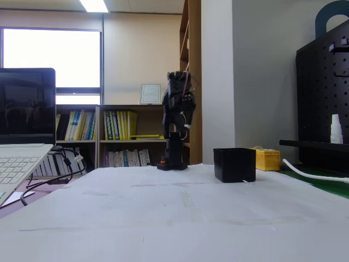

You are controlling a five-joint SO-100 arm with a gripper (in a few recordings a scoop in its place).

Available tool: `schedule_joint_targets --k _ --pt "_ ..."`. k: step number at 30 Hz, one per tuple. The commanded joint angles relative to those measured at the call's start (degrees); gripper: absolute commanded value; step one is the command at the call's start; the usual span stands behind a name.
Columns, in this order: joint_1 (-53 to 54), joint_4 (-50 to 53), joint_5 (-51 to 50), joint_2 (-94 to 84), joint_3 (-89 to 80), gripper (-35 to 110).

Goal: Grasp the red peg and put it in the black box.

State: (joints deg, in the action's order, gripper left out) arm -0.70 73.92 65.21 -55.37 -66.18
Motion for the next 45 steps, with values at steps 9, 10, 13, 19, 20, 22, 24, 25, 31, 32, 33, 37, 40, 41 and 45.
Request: schedule_joint_targets --k 9,10,13,19,20,22,24,25,31,32,33,37,40,41,45 --pt "0.44 -18.02 9.40 25.40 39.90 0" --pt "0.35 -18.63 10.11 26.98 42.36 0" --pt "0.09 -21.36 11.60 31.82 49.39 0" --pt "-0.97 -21.80 14.85 42.36 58.71 0" --pt "-1.32 -21.97 14.68 44.12 60.12 0" --pt "-1.93 -21.09 14.94 47.29 62.23 0" --pt "-2.46 -20.92 14.94 49.75 64.34 0" --pt "-2.55 -20.83 14.85 51.15 65.21 0" --pt "-2.81 -13.01 15.82 61.52 69.61 0" --pt "-2.81 -10.37 16.61 63.19 69.61 0" --pt "-2.90 -7.47 17.23 64.78 69.61 0" --pt "-3.43 4.13 19.16 68.55 69.61 0" --pt "-3.43 7.03 20.65 68.73 69.61 0" --pt "-3.52 7.03 20.65 68.73 69.70 0" --pt "-3.60 7.03 21.62 68.82 69.70 0"
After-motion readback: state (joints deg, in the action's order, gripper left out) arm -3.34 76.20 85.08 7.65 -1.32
